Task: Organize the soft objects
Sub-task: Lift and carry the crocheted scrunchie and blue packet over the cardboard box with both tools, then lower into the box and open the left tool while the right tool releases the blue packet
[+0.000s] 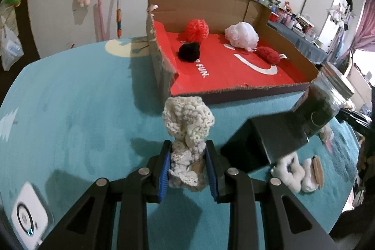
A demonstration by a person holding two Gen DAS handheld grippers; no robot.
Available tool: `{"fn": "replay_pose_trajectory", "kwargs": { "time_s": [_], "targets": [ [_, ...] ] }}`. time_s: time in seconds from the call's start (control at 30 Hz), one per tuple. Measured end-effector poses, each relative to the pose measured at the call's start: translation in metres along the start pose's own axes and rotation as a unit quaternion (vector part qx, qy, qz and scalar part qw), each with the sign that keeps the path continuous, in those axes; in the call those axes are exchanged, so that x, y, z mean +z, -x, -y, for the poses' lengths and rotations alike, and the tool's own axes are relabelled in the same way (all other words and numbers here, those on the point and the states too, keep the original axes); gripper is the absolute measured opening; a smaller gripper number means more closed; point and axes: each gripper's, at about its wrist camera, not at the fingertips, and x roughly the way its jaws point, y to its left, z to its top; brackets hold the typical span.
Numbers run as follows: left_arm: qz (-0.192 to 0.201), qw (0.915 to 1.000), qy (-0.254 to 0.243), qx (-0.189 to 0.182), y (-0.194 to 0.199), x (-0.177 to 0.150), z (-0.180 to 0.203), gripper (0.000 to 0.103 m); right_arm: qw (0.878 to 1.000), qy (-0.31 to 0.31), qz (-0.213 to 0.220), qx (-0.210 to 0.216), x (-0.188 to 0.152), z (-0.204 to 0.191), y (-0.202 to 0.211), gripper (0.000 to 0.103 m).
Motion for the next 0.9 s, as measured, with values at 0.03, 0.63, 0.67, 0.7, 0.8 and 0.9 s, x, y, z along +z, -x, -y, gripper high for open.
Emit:
{"fn": "replay_pose_trajectory", "kwargs": {
  "time_s": [0.03,0.63,0.67,0.7,0.8,0.9],
  "targets": [
    [0.001,1.0,-0.004,-0.004,-0.001,0.003,-0.001,0.029,1.0,0.004,-0.001,0.003,0.004,0.001,-0.002,0.021],
    [0.013,0.9952,-0.072,-0.065,0.001,0.08,0.035,0.029,0.994,0.049,0.006,0.097,0.079,-0.015,-0.033,0.022],
    [0.006,0.9948,-0.077,-0.067,-0.003,0.087,0.04,0.029,0.993,0.053,0.005,0.102,0.085,-0.017,-0.036,0.022],
    [0.0,0.9943,-0.084,-0.066,-0.008,0.095,0.045,0.029,0.993,0.058,0.001,0.107,0.093,-0.021,-0.042,0.022],
    [-0.018,0.9933,-0.094,-0.065,-0.025,0.112,0.057,0.029,0.992,0.067,-0.01,0.11,0.112,-0.03,-0.057,0.022],
    [-0.042,0.9922,-0.098,-0.064,-0.047,0.131,0.066,0.029,0.991,0.072,-0.034,0.11,0.131,-0.038,-0.077,0.022]
  ]
}}
